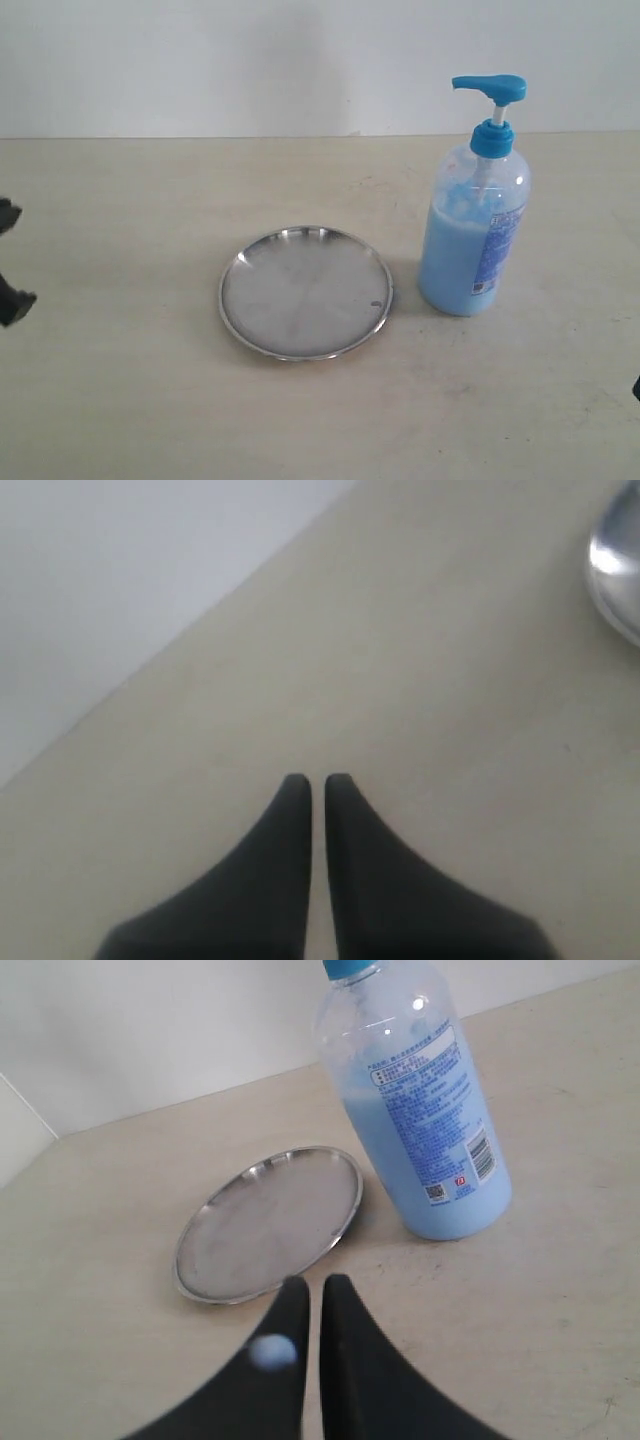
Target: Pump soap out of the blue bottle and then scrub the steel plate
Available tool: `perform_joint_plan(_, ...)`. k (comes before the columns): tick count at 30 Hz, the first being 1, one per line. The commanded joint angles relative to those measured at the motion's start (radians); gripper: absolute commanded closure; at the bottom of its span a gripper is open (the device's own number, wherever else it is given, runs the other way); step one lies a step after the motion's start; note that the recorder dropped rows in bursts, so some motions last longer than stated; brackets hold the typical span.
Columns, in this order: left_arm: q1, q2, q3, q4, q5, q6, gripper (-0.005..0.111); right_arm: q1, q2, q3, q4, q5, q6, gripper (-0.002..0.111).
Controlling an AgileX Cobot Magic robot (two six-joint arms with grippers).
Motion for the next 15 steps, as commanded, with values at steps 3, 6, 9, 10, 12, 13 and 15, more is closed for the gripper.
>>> perform_joint_plan(3, -0.002, -0.085, 0.022, 0.028, 0.115, -0.016, 0.103, 0.002, -0.006, -0.001, -0.005, -0.002, -0.006, 0.107)
perform_joint_plan(6, -0.002, -0.188, 0.02, 0.028, 0.233, -0.016, 0.103, 0.002, -0.006, -0.001, -0.005, -0.002, -0.006, 0.107)
perform_joint_plan(9, -0.002, -0.337, 0.017, 0.041, 0.32, -0.036, 0.103, 0.002, -0.006, -0.001, -0.005, -0.002, -0.006, 0.107)
perform_joint_plan(10, -0.002, -0.387, 0.017, 0.084, 0.345, -0.088, 0.103, 0.002, -0.006, -0.001, -0.005, -0.002, -0.006, 0.107)
perform_joint_plan(12, -0.002, -0.471, 0.023, 0.256, 0.35, -0.311, 0.103, 0.002, -0.006, -0.001, -0.005, -0.002, -0.006, 0.107)
perform_joint_plan(13, -0.002, -0.513, 0.028, 0.385, 0.342, -0.48, 0.103, 0.002, -0.006, -0.001, -0.005, -0.002, -0.006, 0.107)
perform_joint_plan(15, 0.003, -0.575, 0.041, 0.597, 0.328, -0.742, 0.103, 0.002, -0.006, -0.001, -0.005, -0.002, -0.006, 0.107)
